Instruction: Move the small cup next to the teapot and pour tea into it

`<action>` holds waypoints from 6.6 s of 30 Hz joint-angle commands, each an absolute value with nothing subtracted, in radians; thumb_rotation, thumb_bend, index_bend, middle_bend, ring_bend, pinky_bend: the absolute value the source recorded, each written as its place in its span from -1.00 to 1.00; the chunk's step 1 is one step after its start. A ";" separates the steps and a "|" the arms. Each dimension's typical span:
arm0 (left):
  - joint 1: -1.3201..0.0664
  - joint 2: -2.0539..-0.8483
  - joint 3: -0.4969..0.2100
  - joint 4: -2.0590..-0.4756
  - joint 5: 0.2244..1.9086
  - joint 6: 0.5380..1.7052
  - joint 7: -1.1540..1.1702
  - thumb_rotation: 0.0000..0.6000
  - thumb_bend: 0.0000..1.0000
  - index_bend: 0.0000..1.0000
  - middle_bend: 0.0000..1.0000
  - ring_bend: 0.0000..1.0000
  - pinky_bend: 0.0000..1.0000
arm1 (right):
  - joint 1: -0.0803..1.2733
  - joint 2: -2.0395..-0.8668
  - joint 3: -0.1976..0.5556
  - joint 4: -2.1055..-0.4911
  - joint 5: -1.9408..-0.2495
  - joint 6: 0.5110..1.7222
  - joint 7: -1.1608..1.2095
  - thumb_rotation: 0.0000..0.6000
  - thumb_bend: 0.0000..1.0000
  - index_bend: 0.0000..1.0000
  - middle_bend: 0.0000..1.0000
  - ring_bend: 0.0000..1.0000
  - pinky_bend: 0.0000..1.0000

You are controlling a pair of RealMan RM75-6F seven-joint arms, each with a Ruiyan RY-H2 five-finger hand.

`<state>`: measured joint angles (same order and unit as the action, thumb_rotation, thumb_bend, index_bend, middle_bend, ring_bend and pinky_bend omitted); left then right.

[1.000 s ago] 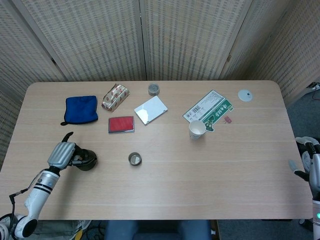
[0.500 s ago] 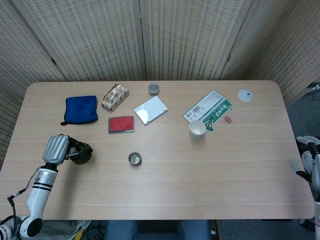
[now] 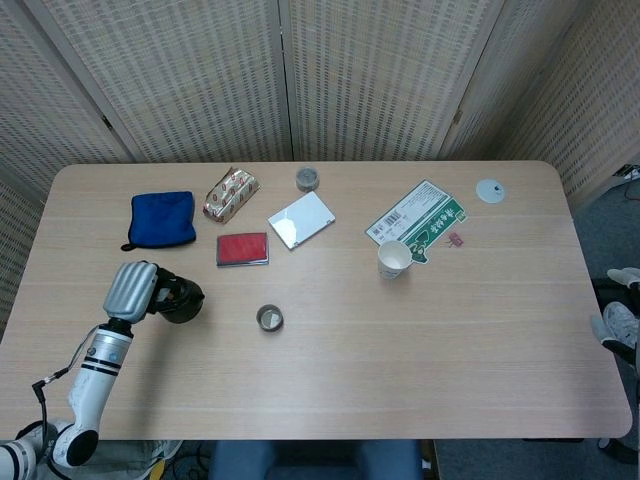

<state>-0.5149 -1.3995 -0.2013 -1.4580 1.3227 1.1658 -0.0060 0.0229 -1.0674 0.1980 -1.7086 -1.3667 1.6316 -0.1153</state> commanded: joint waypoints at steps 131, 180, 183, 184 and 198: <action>-0.726 -1.725 -0.087 -1.145 1.625 1.241 0.402 1.00 -0.29 1.00 1.00 1.00 0.15 | -0.019 -1.061 0.187 -1.690 -1.352 1.622 -0.047 1.00 -0.60 -0.37 -0.43 -0.63 -0.46; -0.732 -1.736 -0.094 -1.121 1.618 1.245 0.362 1.00 -0.28 1.00 1.00 1.00 0.15 | -0.021 -1.064 0.193 -1.687 -1.351 1.631 -0.051 1.00 -0.60 -0.37 -0.43 -0.63 -0.46; -0.728 -1.731 -0.104 -1.146 1.591 1.229 0.329 1.00 -0.28 1.00 1.00 1.00 0.15 | -0.020 -1.064 0.194 -1.689 -1.351 1.631 -0.054 1.00 -0.60 -0.37 -0.43 -0.63 -0.46; -0.727 -1.730 -0.108 -1.153 1.581 1.224 0.317 1.00 -0.28 1.00 1.00 1.00 0.15 | -0.020 -1.064 0.194 -1.690 -1.351 1.631 -0.055 1.00 -0.60 -0.37 -0.43 -0.63 -0.46; -0.697 -1.684 -0.212 -1.279 1.406 1.178 0.093 1.00 -0.28 1.00 1.00 0.97 0.15 | -0.016 -1.064 0.198 -1.703 -1.348 1.629 -0.071 1.00 -0.60 -0.37 -0.43 -0.63 -0.46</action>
